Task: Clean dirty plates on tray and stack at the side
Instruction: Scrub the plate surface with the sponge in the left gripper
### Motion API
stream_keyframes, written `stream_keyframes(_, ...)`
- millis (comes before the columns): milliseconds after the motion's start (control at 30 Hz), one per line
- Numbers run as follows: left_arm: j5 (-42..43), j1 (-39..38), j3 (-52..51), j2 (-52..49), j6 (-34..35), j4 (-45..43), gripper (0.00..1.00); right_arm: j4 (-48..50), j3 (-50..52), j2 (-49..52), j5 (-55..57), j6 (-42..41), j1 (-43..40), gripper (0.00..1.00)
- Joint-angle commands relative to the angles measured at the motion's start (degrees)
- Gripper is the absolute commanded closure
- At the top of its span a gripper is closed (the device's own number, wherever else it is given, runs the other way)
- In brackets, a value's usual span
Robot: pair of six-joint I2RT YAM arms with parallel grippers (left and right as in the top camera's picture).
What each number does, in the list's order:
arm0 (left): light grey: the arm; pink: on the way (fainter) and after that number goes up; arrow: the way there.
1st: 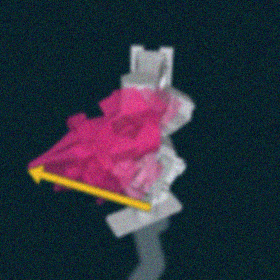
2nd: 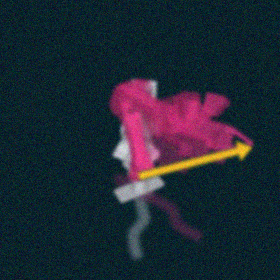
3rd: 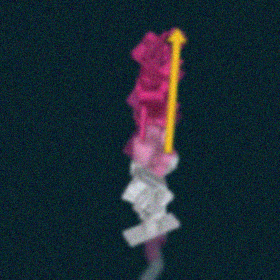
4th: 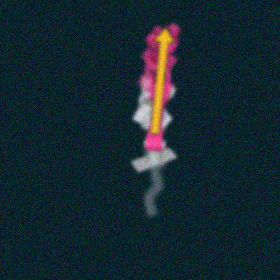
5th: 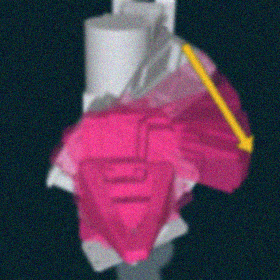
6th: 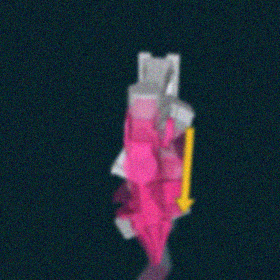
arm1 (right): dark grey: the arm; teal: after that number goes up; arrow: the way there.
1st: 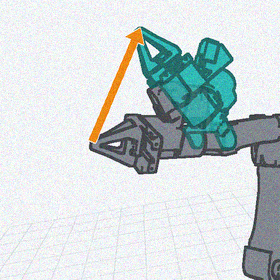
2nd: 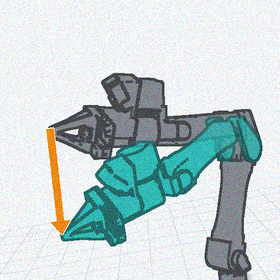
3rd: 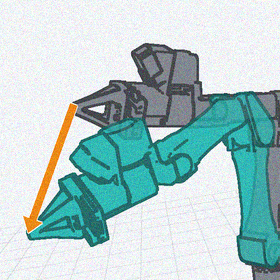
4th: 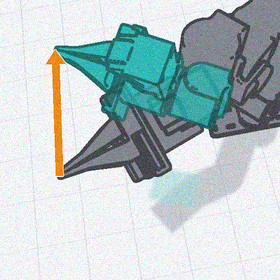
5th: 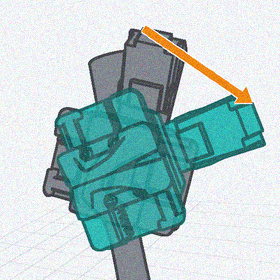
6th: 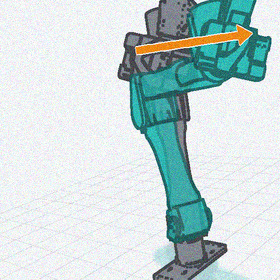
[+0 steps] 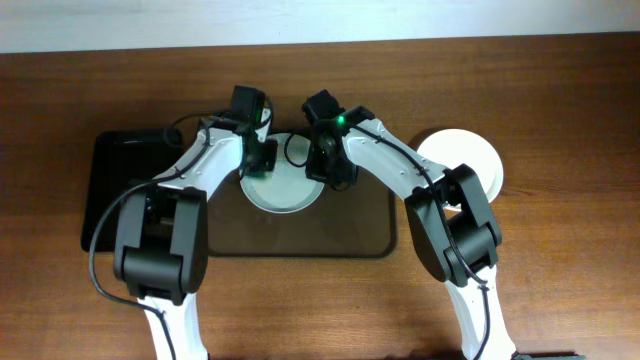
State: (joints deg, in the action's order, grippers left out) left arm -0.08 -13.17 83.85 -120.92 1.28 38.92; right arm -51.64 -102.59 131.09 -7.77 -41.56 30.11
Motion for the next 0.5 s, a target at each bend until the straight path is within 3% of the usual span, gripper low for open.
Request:
stream_keyframes(0, 11.45, 0.04, -4.20, -5.18, -7.76, 10.69, 1.00, -0.42, 1.05, 1.31, 2.01, 0.66, -0.07, 0.96)
stream_keyframes(133, 27.58, 0.04, -4.20, -5.18, -15.23, 15.65, 1.00, -0.42, 1.05, 1.31, 2.01, 0.66, -0.07, 0.96)
stream_keyframes(167, 28.26, 0.04, -4.20, -5.18, -16.46, 15.63, 1.00, -0.44, 1.05, 1.31, 1.99, 0.66, -0.07, 0.96)
stream_keyframes(367, 22.56, 0.09, -4.22, -5.18, -16.92, 5.90, 1.00, -0.46, 1.05, 1.31, 1.97, 0.68, -0.07, 0.96)
stream_keyframes(467, 14.05, 0.09, -4.22, -5.20, -9.68, -1.62, 1.00, -0.59, 1.05, 1.31, 1.97, 0.68, -0.07, 0.96)
